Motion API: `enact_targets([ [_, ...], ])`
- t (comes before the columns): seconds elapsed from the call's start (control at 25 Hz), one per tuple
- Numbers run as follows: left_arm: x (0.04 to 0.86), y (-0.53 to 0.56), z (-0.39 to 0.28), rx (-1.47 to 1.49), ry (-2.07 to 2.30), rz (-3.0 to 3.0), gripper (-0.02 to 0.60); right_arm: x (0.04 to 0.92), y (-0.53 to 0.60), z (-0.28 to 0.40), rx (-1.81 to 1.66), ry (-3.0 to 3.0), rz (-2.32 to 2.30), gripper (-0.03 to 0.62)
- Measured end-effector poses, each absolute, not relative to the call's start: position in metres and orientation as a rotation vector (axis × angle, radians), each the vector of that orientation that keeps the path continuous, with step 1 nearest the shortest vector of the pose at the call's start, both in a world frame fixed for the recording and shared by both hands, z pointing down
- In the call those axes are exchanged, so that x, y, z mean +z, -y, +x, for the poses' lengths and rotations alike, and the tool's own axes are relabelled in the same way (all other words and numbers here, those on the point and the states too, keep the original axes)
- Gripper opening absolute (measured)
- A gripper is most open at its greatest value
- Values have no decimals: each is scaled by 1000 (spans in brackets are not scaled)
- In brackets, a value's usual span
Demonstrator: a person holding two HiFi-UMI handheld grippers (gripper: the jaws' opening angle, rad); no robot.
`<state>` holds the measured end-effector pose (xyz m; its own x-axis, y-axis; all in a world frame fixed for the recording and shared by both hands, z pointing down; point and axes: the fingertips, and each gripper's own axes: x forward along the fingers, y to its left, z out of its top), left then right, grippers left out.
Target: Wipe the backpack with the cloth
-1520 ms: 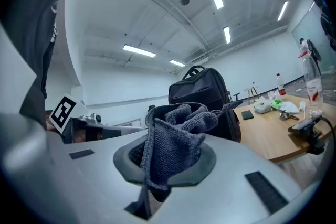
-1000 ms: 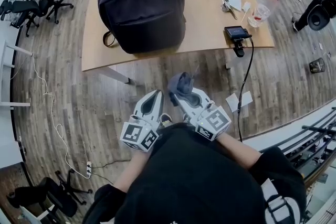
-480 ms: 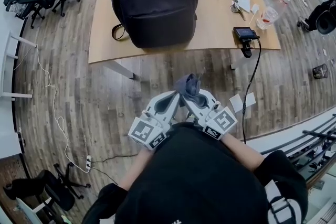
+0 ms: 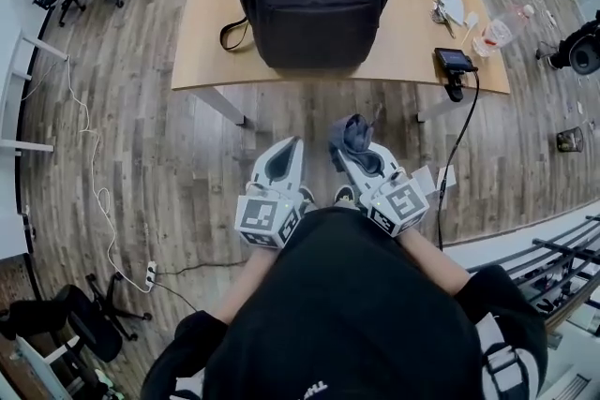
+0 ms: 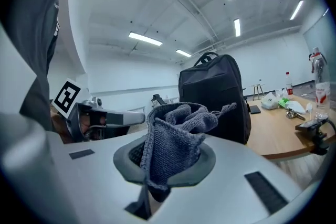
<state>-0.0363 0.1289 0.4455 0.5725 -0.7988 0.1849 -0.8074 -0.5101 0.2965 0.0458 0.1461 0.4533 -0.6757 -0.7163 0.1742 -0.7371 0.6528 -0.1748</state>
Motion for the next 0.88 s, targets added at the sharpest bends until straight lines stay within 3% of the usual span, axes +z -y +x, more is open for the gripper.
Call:
enact_targets([
  [0.88, 410, -75, -62, 58, 1430, 2504, 15, 422, -88, 63, 350, 2788, 1442, 41],
])
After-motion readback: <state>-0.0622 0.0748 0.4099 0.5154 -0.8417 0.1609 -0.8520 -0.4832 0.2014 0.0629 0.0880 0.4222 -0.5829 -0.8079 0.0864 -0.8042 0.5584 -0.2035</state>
